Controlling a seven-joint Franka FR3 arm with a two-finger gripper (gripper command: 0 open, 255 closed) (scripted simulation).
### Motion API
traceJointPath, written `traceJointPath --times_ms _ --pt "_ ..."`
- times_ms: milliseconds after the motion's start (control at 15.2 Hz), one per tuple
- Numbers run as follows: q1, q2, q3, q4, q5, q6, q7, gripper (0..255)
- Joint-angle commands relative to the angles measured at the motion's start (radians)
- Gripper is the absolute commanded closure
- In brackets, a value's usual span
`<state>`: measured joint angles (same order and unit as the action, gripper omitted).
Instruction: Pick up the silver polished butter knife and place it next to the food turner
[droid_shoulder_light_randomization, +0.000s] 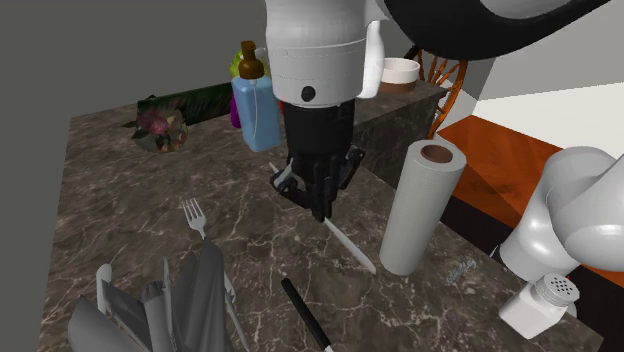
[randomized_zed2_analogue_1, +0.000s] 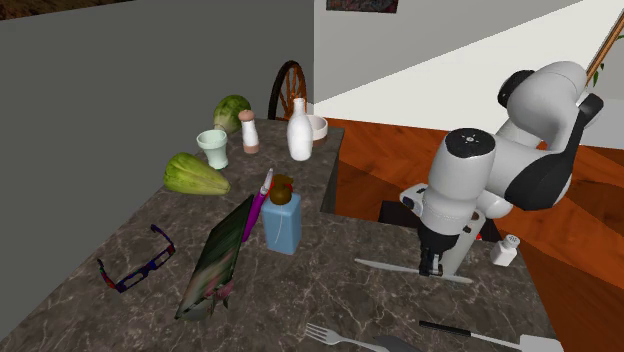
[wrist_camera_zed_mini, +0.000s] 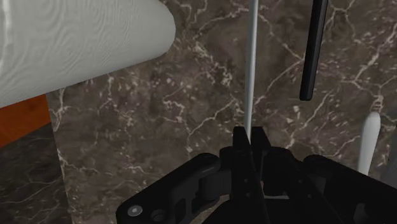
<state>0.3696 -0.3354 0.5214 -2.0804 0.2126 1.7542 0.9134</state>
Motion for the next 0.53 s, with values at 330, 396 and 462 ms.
traceJointPath --times_ms 330,396,462 --pt "0.004 0.006 0.012 -0.087 0.006 0.093 -0.005 255" --pt "0.004 0.008 0.014 -0.098 0.006 0.106 -0.005 255" --pt "0.004 0.01 0.016 -0.11 0.007 0.12 -0.006 255"
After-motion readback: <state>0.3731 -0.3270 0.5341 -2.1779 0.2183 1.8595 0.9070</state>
